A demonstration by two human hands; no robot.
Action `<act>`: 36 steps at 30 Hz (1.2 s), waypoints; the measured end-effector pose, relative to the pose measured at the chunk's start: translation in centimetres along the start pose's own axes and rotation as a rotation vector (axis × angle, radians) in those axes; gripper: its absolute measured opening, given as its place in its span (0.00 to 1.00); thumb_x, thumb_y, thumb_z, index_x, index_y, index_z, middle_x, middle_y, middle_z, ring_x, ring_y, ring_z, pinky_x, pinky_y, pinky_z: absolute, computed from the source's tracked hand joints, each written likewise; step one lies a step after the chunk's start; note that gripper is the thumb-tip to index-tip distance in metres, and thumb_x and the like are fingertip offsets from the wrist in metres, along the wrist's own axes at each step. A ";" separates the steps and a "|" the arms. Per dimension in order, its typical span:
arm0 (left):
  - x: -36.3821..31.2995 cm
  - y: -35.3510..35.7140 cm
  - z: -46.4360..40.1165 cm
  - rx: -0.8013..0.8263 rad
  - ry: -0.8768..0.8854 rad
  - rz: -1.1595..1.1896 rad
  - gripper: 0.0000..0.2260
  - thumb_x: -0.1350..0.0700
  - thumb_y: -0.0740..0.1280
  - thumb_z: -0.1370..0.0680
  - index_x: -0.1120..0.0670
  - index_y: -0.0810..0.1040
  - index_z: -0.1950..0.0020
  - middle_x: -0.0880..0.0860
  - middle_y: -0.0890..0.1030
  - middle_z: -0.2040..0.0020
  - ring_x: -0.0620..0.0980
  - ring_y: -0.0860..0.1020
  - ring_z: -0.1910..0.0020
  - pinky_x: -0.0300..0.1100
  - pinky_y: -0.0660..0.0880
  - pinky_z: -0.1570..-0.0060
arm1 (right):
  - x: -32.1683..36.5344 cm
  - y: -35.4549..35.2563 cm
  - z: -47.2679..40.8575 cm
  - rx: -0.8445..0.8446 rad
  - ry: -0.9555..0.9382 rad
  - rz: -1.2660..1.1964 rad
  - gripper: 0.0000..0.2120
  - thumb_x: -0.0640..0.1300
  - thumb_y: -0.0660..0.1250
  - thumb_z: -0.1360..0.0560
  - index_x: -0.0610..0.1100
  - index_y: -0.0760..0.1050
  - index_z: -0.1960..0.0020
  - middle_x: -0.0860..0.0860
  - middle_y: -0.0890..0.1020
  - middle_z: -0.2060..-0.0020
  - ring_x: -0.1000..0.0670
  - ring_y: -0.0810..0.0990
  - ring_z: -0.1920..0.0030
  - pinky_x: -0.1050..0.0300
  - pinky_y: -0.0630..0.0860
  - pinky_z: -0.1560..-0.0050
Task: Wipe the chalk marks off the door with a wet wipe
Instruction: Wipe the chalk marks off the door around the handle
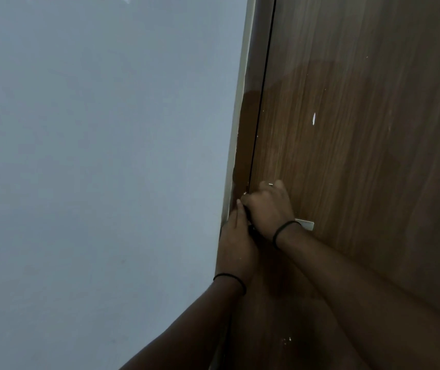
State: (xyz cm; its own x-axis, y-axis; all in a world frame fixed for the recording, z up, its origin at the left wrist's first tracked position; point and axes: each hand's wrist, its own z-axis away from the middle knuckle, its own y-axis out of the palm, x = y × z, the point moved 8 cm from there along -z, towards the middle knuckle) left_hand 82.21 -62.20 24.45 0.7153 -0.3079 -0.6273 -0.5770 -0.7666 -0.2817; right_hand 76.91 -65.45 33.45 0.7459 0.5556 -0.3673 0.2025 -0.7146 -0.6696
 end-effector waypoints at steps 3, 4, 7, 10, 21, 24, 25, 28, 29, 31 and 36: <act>0.3 1.1 0.1 0.053 0.041 -0.002 0.27 0.55 0.58 0.18 0.45 0.51 0.20 0.48 0.65 0.23 0.46 0.64 0.26 0.48 0.67 0.28 | -0.6 0.3 0.1 -0.009 -0.025 -0.070 0.12 0.48 0.60 0.21 0.47 0.74 0.40 0.48 0.82 0.57 0.46 0.78 0.52 0.50 0.63 0.49; 0.4 1.6 0.2 0.076 0.051 -0.018 0.28 0.53 0.57 0.18 0.44 0.48 0.20 0.48 0.61 0.22 0.46 0.60 0.24 0.47 0.64 0.27 | -1.0 0.3 0.3 0.003 -0.026 -0.134 0.13 0.49 0.59 0.21 0.48 0.71 0.38 0.49 0.82 0.55 0.47 0.78 0.51 0.50 0.63 0.48; 0.7 3.2 0.7 0.137 0.108 -0.064 0.30 0.44 0.51 0.20 0.46 0.44 0.20 0.44 0.48 0.20 0.41 0.45 0.21 0.42 0.52 0.24 | -3.7 -0.4 1.2 -0.035 0.035 -0.407 0.10 0.48 0.60 0.20 0.52 0.70 0.40 0.54 0.81 0.50 0.52 0.78 0.48 0.48 0.67 0.43; 1.0 4.6 0.8 0.131 0.119 -0.169 0.35 0.52 0.60 0.19 0.48 0.39 0.21 0.44 0.39 0.21 0.41 0.36 0.23 0.40 0.45 0.24 | -8.6 -1.3 2.7 -0.175 0.213 -0.566 0.05 0.46 0.61 0.20 0.54 0.72 0.46 0.56 0.82 0.55 0.56 0.79 0.54 0.51 0.72 0.46; 2.4 5.8 2.9 0.061 0.097 -0.197 0.36 0.62 0.62 0.20 0.52 0.42 0.21 0.46 0.42 0.20 0.45 0.40 0.21 0.34 0.46 0.28 | -11.9 0.0 5.2 -0.136 0.294 -0.617 0.07 0.42 0.62 0.20 0.47 0.78 0.47 0.53 0.81 0.61 0.54 0.78 0.61 0.61 0.73 0.63; 2.9 6.7 3.7 0.040 0.049 -0.195 0.36 0.61 0.64 0.19 0.51 0.41 0.21 0.46 0.41 0.20 0.45 0.40 0.21 0.23 0.43 0.35 | -11.8 0.7 5.8 -0.129 0.301 -0.622 0.06 0.42 0.62 0.21 0.47 0.78 0.47 0.54 0.81 0.60 0.56 0.78 0.60 0.65 0.71 0.62; 3.0 6.7 3.7 0.037 0.025 -0.203 0.36 0.60 0.64 0.19 0.51 0.42 0.21 0.46 0.43 0.20 0.45 0.41 0.21 0.22 0.43 0.36 | -11.7 1.0 6.0 -0.113 0.297 -0.637 0.06 0.42 0.62 0.20 0.47 0.78 0.47 0.54 0.81 0.60 0.57 0.78 0.60 0.66 0.70 0.62; 2.8 5.7 3.9 -0.056 0.027 -0.175 0.32 0.62 0.67 0.22 0.55 0.55 0.22 0.51 0.57 0.21 0.52 0.53 0.22 0.37 0.53 0.30 | -11.9 1.7 6.7 -0.115 0.308 -0.677 0.06 0.42 0.62 0.20 0.48 0.77 0.48 0.55 0.80 0.61 0.59 0.77 0.63 0.68 0.66 0.66; 2.5 5.3 3.9 -0.106 0.052 -0.169 0.30 0.64 0.69 0.23 0.57 0.61 0.23 0.53 0.62 0.23 0.54 0.58 0.23 0.44 0.56 0.30 | -12.0 1.8 6.9 -0.123 0.317 -0.692 0.06 0.42 0.62 0.20 0.48 0.77 0.49 0.55 0.80 0.62 0.59 0.77 0.63 0.67 0.66 0.66; 2.1 4.7 3.8 -0.186 0.069 -0.130 0.25 0.63 0.68 0.23 0.58 0.68 0.26 0.55 0.69 0.27 0.56 0.64 0.26 0.50 0.60 0.31 | -12.1 2.1 7.1 -0.118 0.330 -0.710 0.06 0.42 0.61 0.20 0.49 0.77 0.49 0.55 0.80 0.63 0.57 0.77 0.64 0.65 0.68 0.67; 2.3 3.9 2.9 -0.278 -0.001 -0.116 0.22 0.32 0.52 0.21 0.43 0.77 0.41 0.42 0.80 0.48 0.43 0.79 0.45 0.40 0.76 0.47 | -12.4 2.4 7.3 -0.118 0.349 -0.753 0.06 0.42 0.61 0.20 0.48 0.77 0.49 0.54 0.81 0.60 0.56 0.79 0.61 0.63 0.74 0.63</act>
State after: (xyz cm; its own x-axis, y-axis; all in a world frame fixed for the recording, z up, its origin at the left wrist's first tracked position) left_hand 80.47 -64.29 19.81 0.7696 -0.2089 -0.6034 -0.3614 -0.9216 -0.1419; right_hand 63.52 -70.92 31.71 0.5343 0.7526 0.3848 0.7759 -0.2559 -0.5767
